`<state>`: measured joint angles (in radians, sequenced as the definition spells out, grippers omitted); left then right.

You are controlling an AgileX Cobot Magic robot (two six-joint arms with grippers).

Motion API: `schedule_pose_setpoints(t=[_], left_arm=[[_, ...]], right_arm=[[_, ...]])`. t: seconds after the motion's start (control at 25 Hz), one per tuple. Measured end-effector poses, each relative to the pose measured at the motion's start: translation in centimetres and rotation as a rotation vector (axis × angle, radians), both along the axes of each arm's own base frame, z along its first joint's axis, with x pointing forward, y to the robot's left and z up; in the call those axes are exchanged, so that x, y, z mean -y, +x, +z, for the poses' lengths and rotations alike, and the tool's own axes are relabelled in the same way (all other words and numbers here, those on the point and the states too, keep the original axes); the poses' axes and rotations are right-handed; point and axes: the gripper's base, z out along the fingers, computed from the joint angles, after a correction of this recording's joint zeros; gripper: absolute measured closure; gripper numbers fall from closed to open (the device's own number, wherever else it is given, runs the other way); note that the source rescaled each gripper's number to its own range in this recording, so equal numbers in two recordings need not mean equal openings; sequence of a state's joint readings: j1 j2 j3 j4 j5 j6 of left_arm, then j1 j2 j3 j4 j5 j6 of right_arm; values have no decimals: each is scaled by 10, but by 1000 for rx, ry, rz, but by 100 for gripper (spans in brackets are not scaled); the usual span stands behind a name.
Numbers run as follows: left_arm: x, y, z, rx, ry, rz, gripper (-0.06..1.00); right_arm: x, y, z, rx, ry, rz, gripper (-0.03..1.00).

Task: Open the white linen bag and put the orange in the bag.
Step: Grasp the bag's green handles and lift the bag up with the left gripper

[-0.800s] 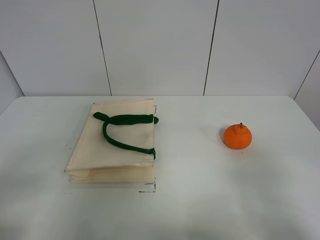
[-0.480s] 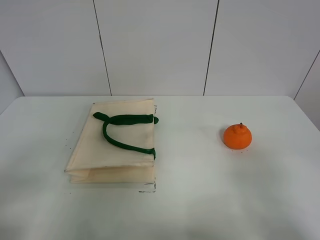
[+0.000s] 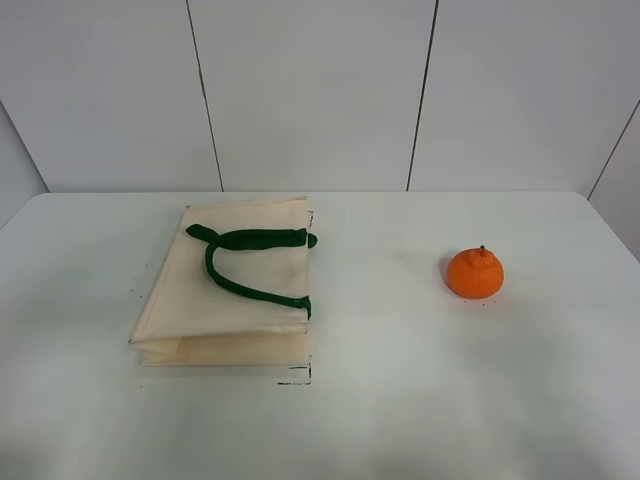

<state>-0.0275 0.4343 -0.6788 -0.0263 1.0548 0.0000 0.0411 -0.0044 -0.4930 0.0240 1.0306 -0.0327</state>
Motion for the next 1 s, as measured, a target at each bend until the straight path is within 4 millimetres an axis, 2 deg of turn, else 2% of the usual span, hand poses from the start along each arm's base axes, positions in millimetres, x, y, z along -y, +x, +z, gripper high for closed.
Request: schedule_pose_setpoints(t=[0.12, 0.28, 0.4, 0.68, 0.84, 1.0], left_arm=[[2, 45, 17, -106, -3, -1, -6], [4, 120, 18, -226, -1, 1, -6], [6, 185, 5, -297, 1, 3, -5], [9, 303, -39, -426, -13, 30, -5], [19, 348, -60, -497, -37, 72, -5], [55, 372, -84, -561, -47, 72, -5]], right_arm=[[0, 0, 0, 0, 0, 0, -3], [0, 0, 0, 0, 0, 0, -3], [0, 0, 0, 0, 0, 0, -3], [0, 0, 0, 0, 0, 0, -3], [0, 0, 0, 0, 0, 0, -3], [0, 0, 0, 0, 0, 0, -3]])
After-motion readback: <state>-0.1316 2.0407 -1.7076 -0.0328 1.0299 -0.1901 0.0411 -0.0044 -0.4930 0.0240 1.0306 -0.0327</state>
